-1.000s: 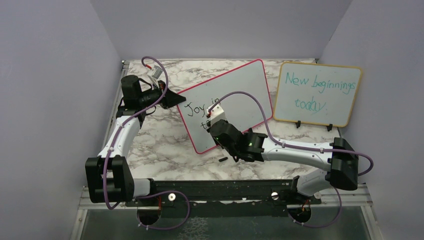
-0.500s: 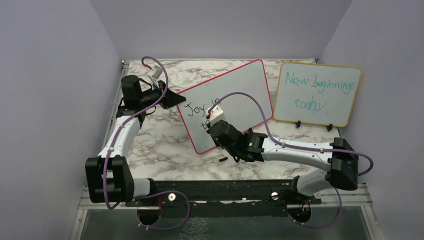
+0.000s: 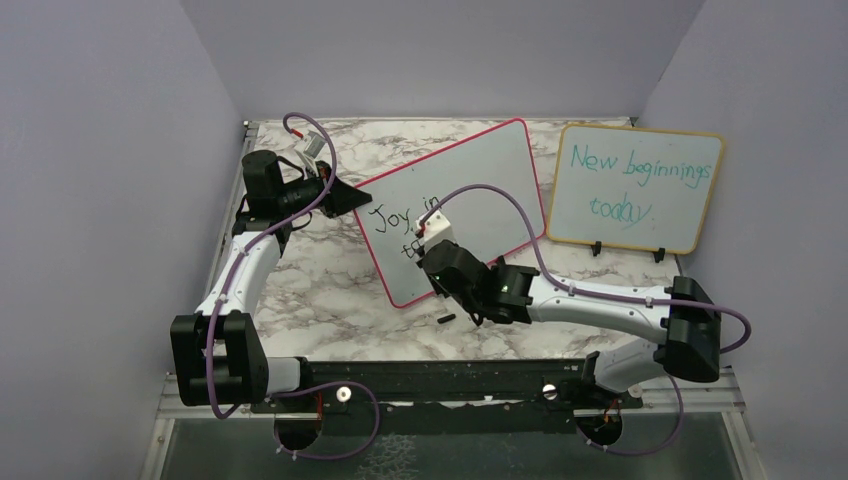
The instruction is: Write a sentence on the whiteboard
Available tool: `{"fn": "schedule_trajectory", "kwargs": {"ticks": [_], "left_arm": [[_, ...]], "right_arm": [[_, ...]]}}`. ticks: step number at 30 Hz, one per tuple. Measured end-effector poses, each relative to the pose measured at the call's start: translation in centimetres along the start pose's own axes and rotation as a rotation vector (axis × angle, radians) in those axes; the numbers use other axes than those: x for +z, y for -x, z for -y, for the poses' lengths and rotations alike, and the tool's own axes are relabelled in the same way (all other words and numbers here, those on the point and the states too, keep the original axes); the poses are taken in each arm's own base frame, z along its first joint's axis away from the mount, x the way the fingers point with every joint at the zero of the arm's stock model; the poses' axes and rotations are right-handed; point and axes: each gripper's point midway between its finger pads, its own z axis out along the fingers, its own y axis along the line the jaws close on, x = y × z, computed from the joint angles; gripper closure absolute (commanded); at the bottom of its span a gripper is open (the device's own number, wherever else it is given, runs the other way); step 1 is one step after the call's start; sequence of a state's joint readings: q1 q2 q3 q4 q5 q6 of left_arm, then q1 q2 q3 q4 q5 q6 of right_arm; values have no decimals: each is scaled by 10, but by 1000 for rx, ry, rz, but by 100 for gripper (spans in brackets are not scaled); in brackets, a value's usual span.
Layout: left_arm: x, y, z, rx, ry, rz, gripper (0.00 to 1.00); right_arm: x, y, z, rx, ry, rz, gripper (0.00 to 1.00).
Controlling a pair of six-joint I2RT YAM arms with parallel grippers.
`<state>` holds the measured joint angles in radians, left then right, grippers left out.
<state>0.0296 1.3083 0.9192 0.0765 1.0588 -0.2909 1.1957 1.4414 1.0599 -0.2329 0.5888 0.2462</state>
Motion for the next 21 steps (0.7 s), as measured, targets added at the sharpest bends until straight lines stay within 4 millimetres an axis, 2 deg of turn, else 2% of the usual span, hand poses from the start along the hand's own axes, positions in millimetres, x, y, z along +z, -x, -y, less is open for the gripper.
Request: {"fn": "schedule_trajectory", "kwargs": {"ticks": [9,21], "left_arm": [[0,0,0,0,0,0,100],[0,0,0,0,0,0,100]], "right_arm": [[-15,15,7,31,7,48,99],[-10,12,18,46,-58,46,100]]}}
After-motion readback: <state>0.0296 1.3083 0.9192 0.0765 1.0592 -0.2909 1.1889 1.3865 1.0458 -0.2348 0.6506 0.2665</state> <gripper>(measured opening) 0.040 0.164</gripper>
